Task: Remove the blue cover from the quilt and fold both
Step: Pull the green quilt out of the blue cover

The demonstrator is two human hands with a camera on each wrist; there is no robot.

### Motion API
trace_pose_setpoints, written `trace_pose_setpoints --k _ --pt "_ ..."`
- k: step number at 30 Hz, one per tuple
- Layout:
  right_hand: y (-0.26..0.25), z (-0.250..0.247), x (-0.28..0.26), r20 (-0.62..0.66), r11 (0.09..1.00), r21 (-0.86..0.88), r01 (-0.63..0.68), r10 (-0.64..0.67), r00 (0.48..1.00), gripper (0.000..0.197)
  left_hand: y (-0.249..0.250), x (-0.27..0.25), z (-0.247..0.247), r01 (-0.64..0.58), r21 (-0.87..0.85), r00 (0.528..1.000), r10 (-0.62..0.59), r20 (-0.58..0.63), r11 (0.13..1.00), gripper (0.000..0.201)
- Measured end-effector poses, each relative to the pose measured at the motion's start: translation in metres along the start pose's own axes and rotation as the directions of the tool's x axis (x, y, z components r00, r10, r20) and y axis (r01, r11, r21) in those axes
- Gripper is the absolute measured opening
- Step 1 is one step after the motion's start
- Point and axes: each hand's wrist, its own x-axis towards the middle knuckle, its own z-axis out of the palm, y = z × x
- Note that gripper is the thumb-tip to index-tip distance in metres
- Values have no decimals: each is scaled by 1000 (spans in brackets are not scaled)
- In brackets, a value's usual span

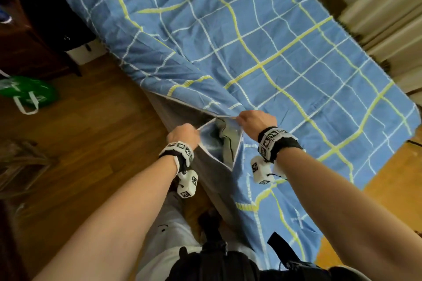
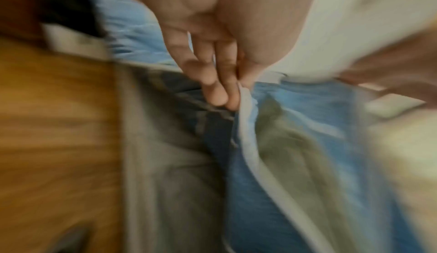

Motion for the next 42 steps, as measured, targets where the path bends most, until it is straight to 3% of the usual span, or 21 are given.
trace_pose_setpoints --k 2,5,9,12,17,20,24,27,29,30,33,35,37,38,42 --pt "19 -4 -1 -117 979 74 -192 200 973 31 -40 2 0 194 48 980 -196 45 980 26" --pt "27 -9 1 -161 954 169 -248 275 948 32 -38 -5 -5 190 97 976 -199 90 977 25" --pt "13 -14 -11 -210 963 236 -133 184 960 34 -10 -11 -3 120 20 986 -121 116 993 26" --pt "8 -15 -28 -248 957 286 -39 113 962 36 -8 -8 2 139 -13 989 -138 55 990 35" --pt "22 -10 -51 -265 906 411 100 14 964 33 19 2 10 182 -40 983 -182 1 983 83" --pt "37 -12 -57 -276 875 476 93 48 960 31 44 20 11 69 -42 995 -72 -74 997 67" --pt "57 -17 -54 -258 934 353 -57 156 954 30 75 39 -4 -162 -71 986 160 -46 984 40" --pt "64 -18 -33 -122 928 227 -295 328 937 32 89 45 -24 -392 -53 917 395 54 918 34" --pt "51 -21 -10 -20 917 147 -370 377 926 23 86 50 -42 -480 -25 874 480 78 877 36" --pt "39 -22 3 18 925 123 -360 360 933 30 80 53 -51 -507 -1 859 505 83 862 36" --pt "-12 -26 44 82 981 119 -153 144 986 75 59 55 -76 -549 104 835 536 126 829 30" --pt "-49 -28 68 118 997 75 -22 13 993 65 48 55 -89 -572 143 819 553 153 808 28" --pt "-80 -28 87 133 999 -18 30 -27 991 31 38 55 -95 -588 145 808 571 145 796 29" --pt "-92 -27 94 122 996 -82 38 -28 992 23 34 55 -96 -592 135 806 578 130 795 31" --pt "-111 -24 111 71 963 -266 52 -34 997 25 14 59 -99 -547 103 837 543 70 831 32"
